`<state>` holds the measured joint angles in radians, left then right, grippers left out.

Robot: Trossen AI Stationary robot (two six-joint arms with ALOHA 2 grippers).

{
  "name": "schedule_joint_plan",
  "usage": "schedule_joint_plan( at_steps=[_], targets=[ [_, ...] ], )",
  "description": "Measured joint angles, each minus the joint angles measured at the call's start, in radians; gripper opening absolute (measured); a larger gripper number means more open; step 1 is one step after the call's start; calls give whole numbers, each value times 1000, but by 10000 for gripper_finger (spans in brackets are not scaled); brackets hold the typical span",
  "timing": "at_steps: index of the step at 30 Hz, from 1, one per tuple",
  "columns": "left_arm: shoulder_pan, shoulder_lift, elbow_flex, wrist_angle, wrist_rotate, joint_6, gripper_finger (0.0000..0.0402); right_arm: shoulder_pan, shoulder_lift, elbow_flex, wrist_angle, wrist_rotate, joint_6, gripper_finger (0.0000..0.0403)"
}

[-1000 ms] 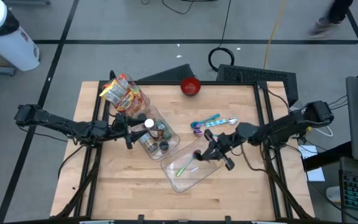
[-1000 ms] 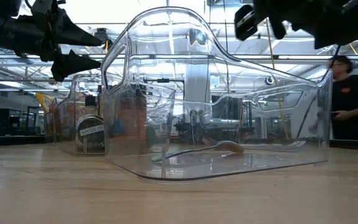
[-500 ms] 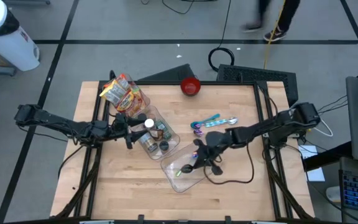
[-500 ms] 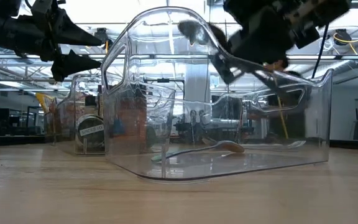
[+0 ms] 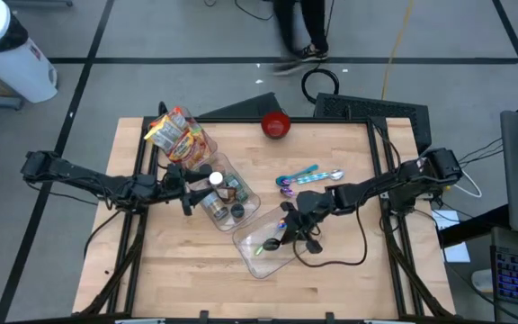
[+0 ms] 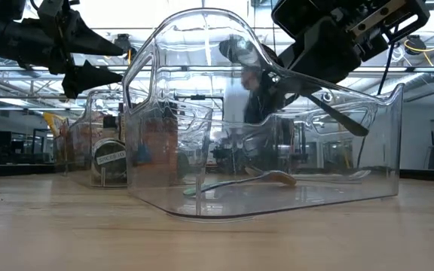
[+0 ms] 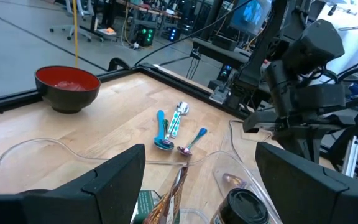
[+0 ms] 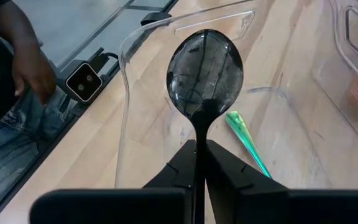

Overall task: Pick & Place Food Item
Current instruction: Put the black spoon into the bottom transparent bin, then put the bottom green spoon into the bottom transparent bin

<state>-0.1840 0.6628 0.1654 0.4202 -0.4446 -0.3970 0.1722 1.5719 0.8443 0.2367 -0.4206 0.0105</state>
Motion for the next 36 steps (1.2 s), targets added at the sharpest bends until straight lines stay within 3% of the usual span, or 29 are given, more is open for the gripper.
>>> schedule_joint_plan(
  at_steps=[15, 21, 29, 32, 36],
  targets=[
    [0, 0, 0, 0, 0, 0, 312, 0, -14, 0, 7, 0, 8, 138],
    [0, 0, 0, 0, 0, 0, 312, -19, -149, 0, -24, 0, 1, 157],
    [0, 0, 0, 0, 0, 0, 312, -101, -388, 0, -223, 6, -59, 157],
    [0, 0, 0, 0, 0, 0, 312, -134, -454, 0, -317, 90, -68, 153],
    [0, 0, 0, 0, 0, 0, 312, -162, -510, -53, -361, 309, -79, 149]
  ],
)
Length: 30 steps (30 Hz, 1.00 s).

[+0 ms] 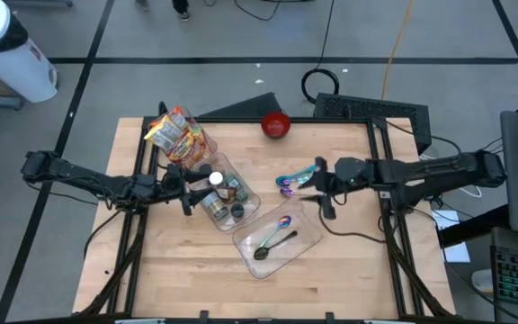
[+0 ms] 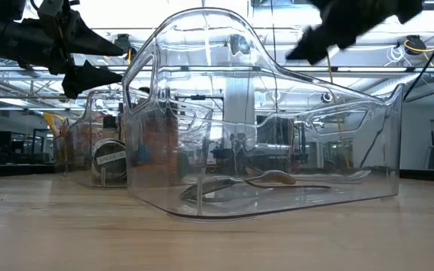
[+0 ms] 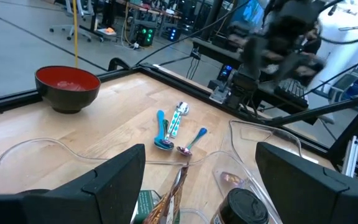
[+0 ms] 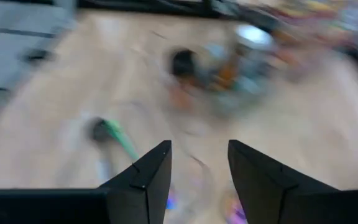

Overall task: Pick & Place Food Item
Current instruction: Put the bottom green spoon into the bottom transparent bin

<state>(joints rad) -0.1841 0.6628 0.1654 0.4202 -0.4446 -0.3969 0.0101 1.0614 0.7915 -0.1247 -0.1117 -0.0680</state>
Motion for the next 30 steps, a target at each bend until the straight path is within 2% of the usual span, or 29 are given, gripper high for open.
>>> schedule_joint_plan(
  at_steps=[4, 8, 14, 17, 20, 30],
  targets=[
    [0, 0, 0, 0, 0, 0, 312, -25, -25, -93, 9, 197, 2, 150],
    [0, 0, 0, 0, 0, 0, 312, -48, -25, -213, 74, 298, 3, 148],
    [0, 0, 0, 0, 0, 0, 312, -64, 3, -397, 274, 290, 36, 144],
    [0, 0, 0, 0, 0, 0, 312, -64, 33, -457, 349, 232, 45, 144],
    [0, 0, 0, 0, 0, 0, 312, -64, 81, -471, 393, 188, 76, 142],
    [0, 0, 0, 0, 0, 0, 312, -76, 306, -454, 561, 179, 76, 141]
  ],
)
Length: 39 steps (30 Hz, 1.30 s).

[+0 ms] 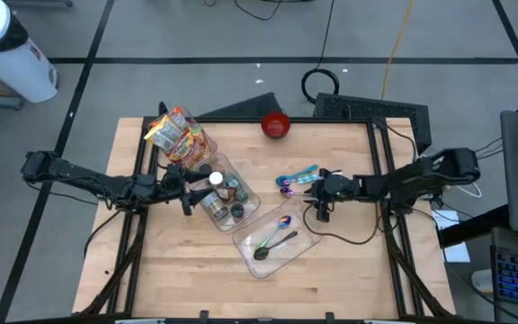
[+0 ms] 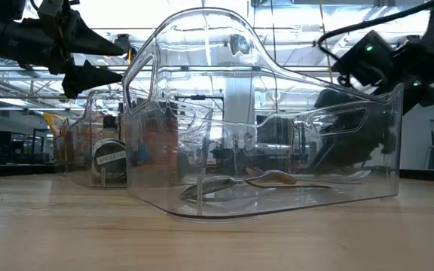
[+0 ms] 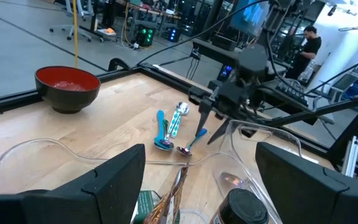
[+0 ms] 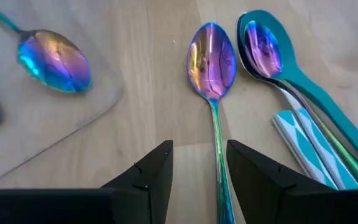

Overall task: Pick & Place Food Item
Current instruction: Put the bottom green spoon into the bottom transparent bin

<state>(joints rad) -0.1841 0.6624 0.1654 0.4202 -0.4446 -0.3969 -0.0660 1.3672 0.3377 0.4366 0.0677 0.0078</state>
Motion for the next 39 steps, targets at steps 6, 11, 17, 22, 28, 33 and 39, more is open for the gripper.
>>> schedule_joint_plan(
  at_steps=[6, 11, 17, 22, 28, 33, 39],
  targets=[
    [0, 0, 0, 0, 0, 0, 312, -57, 115, 63, 7, -84, -2, 141],
    [0, 0, 0, 0, 0, 0, 312, -94, 183, 85, -10, -98, -51, 136],
    [0, 0, 0, 0, 0, 0, 312, -120, 212, 85, -101, -99, -54, 93],
    [0, 0, 0, 0, 0, 0, 312, -123, 216, 84, -173, -78, -54, 37],
    [0, 0, 0, 0, 0, 0, 312, -123, 217, 83, -192, -69, -59, 9],
    [0, 0, 0, 0, 0, 0, 312, -123, 209, 82, -186, -69, -44, 4],
    [0, 0, 0, 0, 0, 0, 312, -123, 133, 82, -140, -67, -25, 3]
  ],
)
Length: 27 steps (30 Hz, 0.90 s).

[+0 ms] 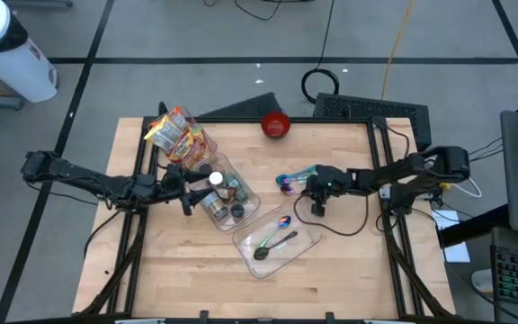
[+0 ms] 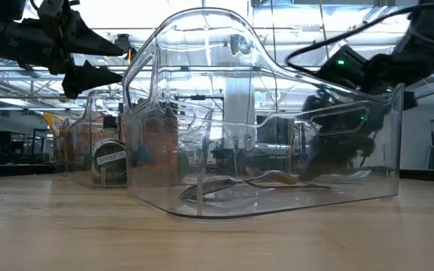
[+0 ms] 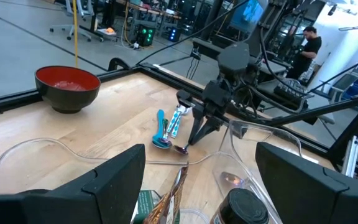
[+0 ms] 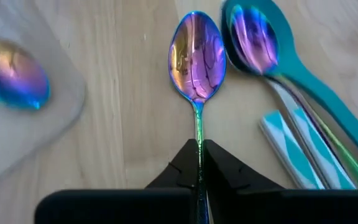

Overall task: Pick & Place Food Item
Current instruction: Put the bottom green spoon into the bottom transparent bin

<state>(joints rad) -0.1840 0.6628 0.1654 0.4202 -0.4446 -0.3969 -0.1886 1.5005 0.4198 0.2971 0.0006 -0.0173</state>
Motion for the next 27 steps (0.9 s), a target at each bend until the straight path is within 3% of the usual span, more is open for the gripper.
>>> schedule_joint_plan(
  at_steps=[17, 27],
  targets=[
    [0, 0, 0, 0, 0, 0, 312, 1, -289, -3, 30, 27, -6, 1],
    [0, 0, 0, 0, 0, 0, 312, 1, -379, -2, 80, 5, 33, 0]
  ],
)
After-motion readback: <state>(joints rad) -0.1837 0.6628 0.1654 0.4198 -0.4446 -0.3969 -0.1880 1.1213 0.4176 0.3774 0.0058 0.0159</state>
